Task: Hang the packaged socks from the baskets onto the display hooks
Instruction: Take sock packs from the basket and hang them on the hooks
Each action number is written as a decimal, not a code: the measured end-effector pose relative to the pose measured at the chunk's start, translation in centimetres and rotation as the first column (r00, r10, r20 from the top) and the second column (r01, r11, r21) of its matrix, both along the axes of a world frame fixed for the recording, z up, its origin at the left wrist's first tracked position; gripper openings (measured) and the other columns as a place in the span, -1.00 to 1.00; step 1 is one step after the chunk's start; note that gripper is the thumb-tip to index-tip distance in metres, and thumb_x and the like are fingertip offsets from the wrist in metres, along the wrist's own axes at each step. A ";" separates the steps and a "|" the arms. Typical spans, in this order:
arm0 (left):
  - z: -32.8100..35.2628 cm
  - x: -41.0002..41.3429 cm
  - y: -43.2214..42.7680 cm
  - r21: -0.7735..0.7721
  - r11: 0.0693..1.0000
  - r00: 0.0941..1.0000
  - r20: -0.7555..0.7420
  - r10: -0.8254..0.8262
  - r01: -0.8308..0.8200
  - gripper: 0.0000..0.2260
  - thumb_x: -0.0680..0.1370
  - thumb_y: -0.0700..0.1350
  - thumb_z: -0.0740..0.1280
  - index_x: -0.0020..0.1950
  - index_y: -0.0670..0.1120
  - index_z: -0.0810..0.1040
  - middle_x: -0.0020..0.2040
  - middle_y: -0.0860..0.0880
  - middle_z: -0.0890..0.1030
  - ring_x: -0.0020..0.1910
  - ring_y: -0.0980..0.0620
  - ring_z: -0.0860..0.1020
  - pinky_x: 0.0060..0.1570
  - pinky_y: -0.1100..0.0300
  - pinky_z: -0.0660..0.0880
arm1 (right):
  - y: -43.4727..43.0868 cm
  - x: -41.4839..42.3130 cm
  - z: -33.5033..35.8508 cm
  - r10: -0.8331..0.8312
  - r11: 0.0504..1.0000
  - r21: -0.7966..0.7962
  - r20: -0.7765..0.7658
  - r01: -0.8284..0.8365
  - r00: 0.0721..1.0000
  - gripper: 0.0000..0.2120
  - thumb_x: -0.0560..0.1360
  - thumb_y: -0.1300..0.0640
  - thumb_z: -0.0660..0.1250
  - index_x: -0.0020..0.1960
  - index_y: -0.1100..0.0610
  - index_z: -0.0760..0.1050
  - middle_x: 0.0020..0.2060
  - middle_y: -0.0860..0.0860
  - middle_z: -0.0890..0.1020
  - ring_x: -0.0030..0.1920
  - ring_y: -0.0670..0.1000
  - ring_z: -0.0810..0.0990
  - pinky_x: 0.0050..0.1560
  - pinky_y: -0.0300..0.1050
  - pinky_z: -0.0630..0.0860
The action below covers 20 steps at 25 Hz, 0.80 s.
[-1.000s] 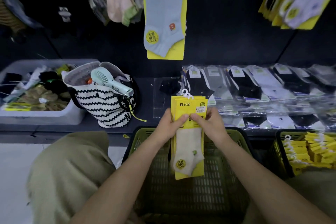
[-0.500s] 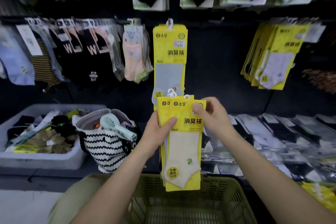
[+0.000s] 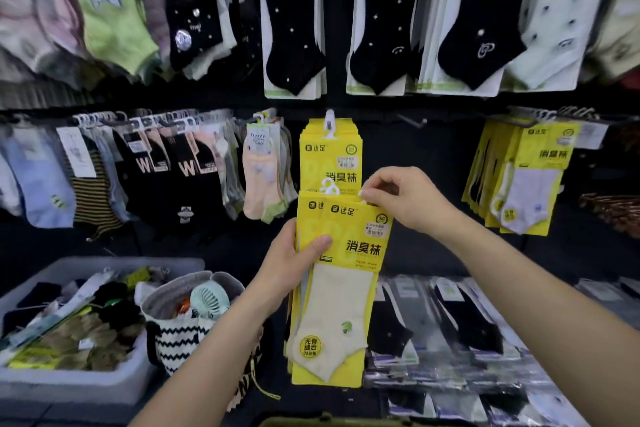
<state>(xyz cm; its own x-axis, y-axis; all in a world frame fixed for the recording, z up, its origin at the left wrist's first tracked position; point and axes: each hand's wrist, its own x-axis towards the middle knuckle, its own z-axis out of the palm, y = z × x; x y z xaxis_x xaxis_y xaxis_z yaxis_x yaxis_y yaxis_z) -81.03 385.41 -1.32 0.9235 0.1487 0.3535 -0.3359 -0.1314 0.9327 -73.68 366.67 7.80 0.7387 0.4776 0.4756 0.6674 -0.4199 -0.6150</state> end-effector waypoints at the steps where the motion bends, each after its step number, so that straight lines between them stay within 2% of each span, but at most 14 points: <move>1: 0.3 0.3 0.3 -0.002 1.000 1.000 0.004 -0.004 0.004 -0.62 0.35 0.09 0.37 0.13 0.03 0.46 0.07 0.05 0.64 0.01 0.10 0.63 -0.07 0.25 0.57 | 0.4 0.2 0.4 -0.006 1.000 0.024 -0.006 0.006 1.000 -0.90 0.47 0.12 0.38 -0.22 0.02 0.57 -0.28 -0.11 0.63 -0.18 -0.04 0.61 -0.12 -0.08 0.56; 3: 1.0 0.9 0.8 -0.032 0.999 1.000 0.022 -0.001 0.002 -0.67 0.37 0.09 0.34 0.09 0.05 0.49 0.03 0.07 0.66 -0.02 0.13 0.64 -0.13 0.30 0.55 | 1.4 0.6 1.4 -0.024 0.996 0.087 -0.030 0.026 0.999 -0.87 0.47 0.14 0.37 -0.24 0.01 0.57 -0.27 -0.07 0.64 -0.12 0.03 0.63 -0.05 -0.05 0.56; 7: 3.1 1.6 2.3 -0.051 0.998 0.994 0.104 0.031 -0.025 -0.80 0.46 0.08 0.26 0.04 0.22 0.58 0.02 0.14 0.67 0.02 0.12 0.63 -0.09 0.30 0.54 | 3.6 2.1 4.3 -0.102 0.975 0.197 -0.035 0.107 0.994 -0.84 0.48 0.15 0.37 -0.27 -0.01 0.57 -0.32 -0.12 0.61 -0.20 -0.09 0.60 -0.09 -0.17 0.54; 8: 3.5 1.7 2.8 -0.067 0.997 0.992 0.116 0.049 -0.042 -0.77 0.46 0.08 0.26 0.09 0.20 0.57 0.04 0.11 0.67 0.04 0.10 0.63 -0.08 0.27 0.55 | 4.1 2.7 5.0 -0.138 0.966 0.216 -0.023 0.140 0.990 -0.86 0.48 0.15 0.36 -0.24 0.01 0.57 -0.32 -0.12 0.60 -0.19 -0.09 0.59 -0.11 -0.19 0.52; 10: 4.2 2.0 3.8 -0.114 0.990 0.987 0.124 0.100 -0.086 -0.64 0.45 0.09 0.28 0.20 0.00 0.51 0.05 0.05 0.67 0.02 0.06 0.64 -0.11 0.25 0.55 | 5.1 3.8 6.2 -0.205 0.954 0.225 0.006 0.198 0.979 -0.92 0.49 0.15 0.35 -0.17 0.07 0.59 -0.28 -0.09 0.59 -0.18 -0.08 0.56 -0.17 -0.24 0.48; 12: 4.4 2.0 4.9 -0.130 0.983 0.983 0.115 0.146 -0.131 -0.64 0.42 0.11 0.29 0.13 -0.03 0.52 0.01 0.04 0.68 -0.05 0.09 0.65 -0.18 0.29 0.55 | 6.0 4.3 6.7 -0.225 0.953 0.218 0.037 0.212 0.974 -0.93 0.48 0.16 0.34 -0.15 0.08 0.60 -0.27 -0.10 0.59 -0.23 -0.14 0.53 -0.26 -0.37 0.41; 14: 4.2 1.9 5.8 -0.113 0.981 0.980 0.104 0.170 -0.158 -0.67 0.43 0.12 0.29 0.09 -0.04 0.53 -0.01 0.02 0.68 -0.06 0.07 0.66 -0.17 0.26 0.56 | 6.9 4.3 6.7 -0.220 0.954 0.218 0.052 0.204 0.974 -0.88 0.47 0.16 0.34 -0.22 0.03 0.58 -0.32 -0.14 0.57 -0.30 -0.19 0.50 -0.39 -0.48 0.36; 17: 3.5 1.7 6.8 -0.116 0.972 0.975 0.065 0.211 -0.203 -0.62 0.49 0.08 0.27 0.17 -0.15 0.50 0.04 -0.07 0.66 0.00 -0.03 0.64 -0.05 0.09 0.57 | 7.4 4.1 6.2 -0.244 0.951 0.214 0.085 0.221 0.966 -0.82 0.47 0.15 0.33 -0.28 -0.05 0.53 -0.35 -0.12 0.58 -0.34 -0.19 0.49 -0.38 -0.40 0.35; 20: 2.6 1.3 7.6 -0.121 0.961 0.965 0.058 0.256 -0.248 -0.71 0.51 0.05 0.26 0.12 -0.11 0.52 0.00 -0.01 0.67 -0.04 0.03 0.65 -0.16 0.24 0.56 | 7.4 4.0 5.9 -0.234 0.949 0.239 0.094 0.207 0.968 -0.85 0.48 0.16 0.33 -0.24 -0.01 0.53 -0.31 -0.08 0.62 -0.31 -0.16 0.50 -0.29 -0.31 0.40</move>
<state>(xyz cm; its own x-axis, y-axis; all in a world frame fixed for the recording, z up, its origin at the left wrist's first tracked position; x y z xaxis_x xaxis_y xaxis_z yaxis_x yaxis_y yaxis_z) -79.74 392.97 1.28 0.8238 0.4155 0.3857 -0.3720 -0.1172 0.9208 -69.72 374.07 13.68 0.7443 0.1791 0.6434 0.6484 -0.4245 -0.6320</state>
